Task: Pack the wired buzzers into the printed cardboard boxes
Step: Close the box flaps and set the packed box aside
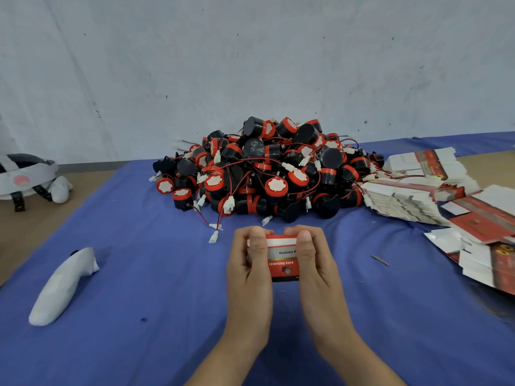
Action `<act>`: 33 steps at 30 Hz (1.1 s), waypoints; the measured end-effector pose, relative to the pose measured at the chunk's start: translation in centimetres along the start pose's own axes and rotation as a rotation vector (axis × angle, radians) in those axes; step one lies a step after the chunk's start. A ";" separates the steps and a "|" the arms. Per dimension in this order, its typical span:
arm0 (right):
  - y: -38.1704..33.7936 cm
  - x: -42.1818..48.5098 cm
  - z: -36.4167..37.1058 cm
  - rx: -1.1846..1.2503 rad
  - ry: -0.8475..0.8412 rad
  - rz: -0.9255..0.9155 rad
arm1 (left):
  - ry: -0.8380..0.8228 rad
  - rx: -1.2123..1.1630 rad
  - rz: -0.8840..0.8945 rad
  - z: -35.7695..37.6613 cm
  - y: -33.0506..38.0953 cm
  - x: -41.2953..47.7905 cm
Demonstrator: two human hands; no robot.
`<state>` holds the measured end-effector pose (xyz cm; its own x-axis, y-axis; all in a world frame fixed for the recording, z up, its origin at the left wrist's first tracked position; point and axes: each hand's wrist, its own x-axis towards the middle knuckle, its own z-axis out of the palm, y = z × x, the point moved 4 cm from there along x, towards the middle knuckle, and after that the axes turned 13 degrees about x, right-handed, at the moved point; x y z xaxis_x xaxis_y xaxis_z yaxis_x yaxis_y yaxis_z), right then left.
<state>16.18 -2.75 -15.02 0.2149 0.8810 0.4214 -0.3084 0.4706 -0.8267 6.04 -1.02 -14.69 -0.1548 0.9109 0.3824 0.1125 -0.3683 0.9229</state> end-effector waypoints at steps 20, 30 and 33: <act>0.3 -0.6 0.3 -0.035 0.000 0.017 | -0.064 -0.284 -0.229 -0.5 -0.5 0.3; 0.2 0.0 0.3 0.029 0.025 0.036 | 0.025 -0.147 -0.145 -0.3 0.1 0.1; 0.7 0.0 0.6 0.026 0.026 0.042 | 0.165 -0.161 -0.220 -0.1 -0.1 0.2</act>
<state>15.44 -2.44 -15.38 0.2253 0.8986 0.3764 -0.3417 0.4347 -0.8332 5.89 -0.86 -14.70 -0.3166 0.9345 0.1629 -0.0960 -0.2024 0.9746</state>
